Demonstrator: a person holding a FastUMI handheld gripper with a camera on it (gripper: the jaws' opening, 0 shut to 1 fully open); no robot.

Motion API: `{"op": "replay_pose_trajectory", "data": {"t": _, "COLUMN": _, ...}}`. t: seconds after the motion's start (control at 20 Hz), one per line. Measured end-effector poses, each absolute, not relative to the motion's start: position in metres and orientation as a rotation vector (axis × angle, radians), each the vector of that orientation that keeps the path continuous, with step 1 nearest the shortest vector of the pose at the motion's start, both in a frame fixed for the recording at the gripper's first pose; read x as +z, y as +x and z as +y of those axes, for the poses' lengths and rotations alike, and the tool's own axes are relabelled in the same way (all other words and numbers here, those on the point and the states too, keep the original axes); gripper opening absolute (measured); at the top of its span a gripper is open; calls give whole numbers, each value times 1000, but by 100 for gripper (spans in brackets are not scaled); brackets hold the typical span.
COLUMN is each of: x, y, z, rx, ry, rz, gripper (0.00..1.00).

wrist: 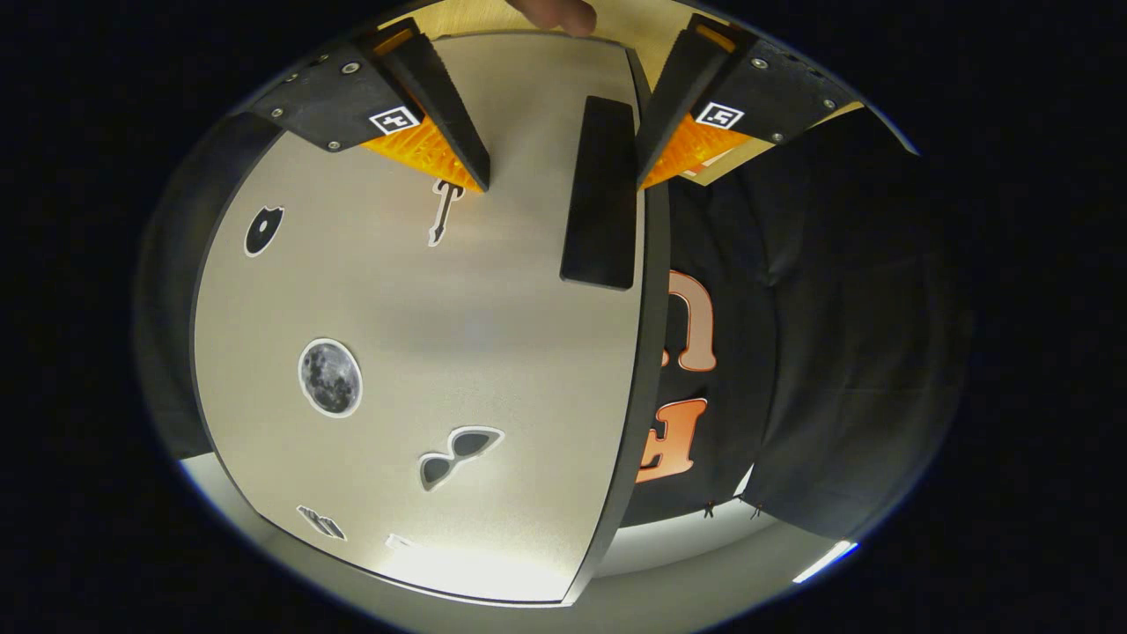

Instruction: Open the shoe cabinet door, grab the shoes and put them into the shoe cabinet, then close the shoe cabinet door.

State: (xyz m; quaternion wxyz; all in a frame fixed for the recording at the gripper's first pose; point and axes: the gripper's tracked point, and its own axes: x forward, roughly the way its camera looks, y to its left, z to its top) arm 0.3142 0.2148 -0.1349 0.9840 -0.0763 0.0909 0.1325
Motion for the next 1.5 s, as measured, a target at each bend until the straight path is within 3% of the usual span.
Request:
{"op": "replay_pose_trajectory", "data": {"t": 0.7, "x": -138, "y": 306, "z": 218, "rx": 303, "ry": -254, "rz": 206, "gripper": 97}}
{"op": "replay_pose_trajectory", "data": {"t": 1.1, "x": -145, "y": 207, "z": 217, "rx": 298, "ry": -334, "rz": 245, "gripper": 95}}
{"op": "replay_pose_trajectory", "data": {"t": 1.5, "x": -79, "y": 120, "z": 162, "rx": 221, "ry": -313, "rz": 173, "gripper": 95}}
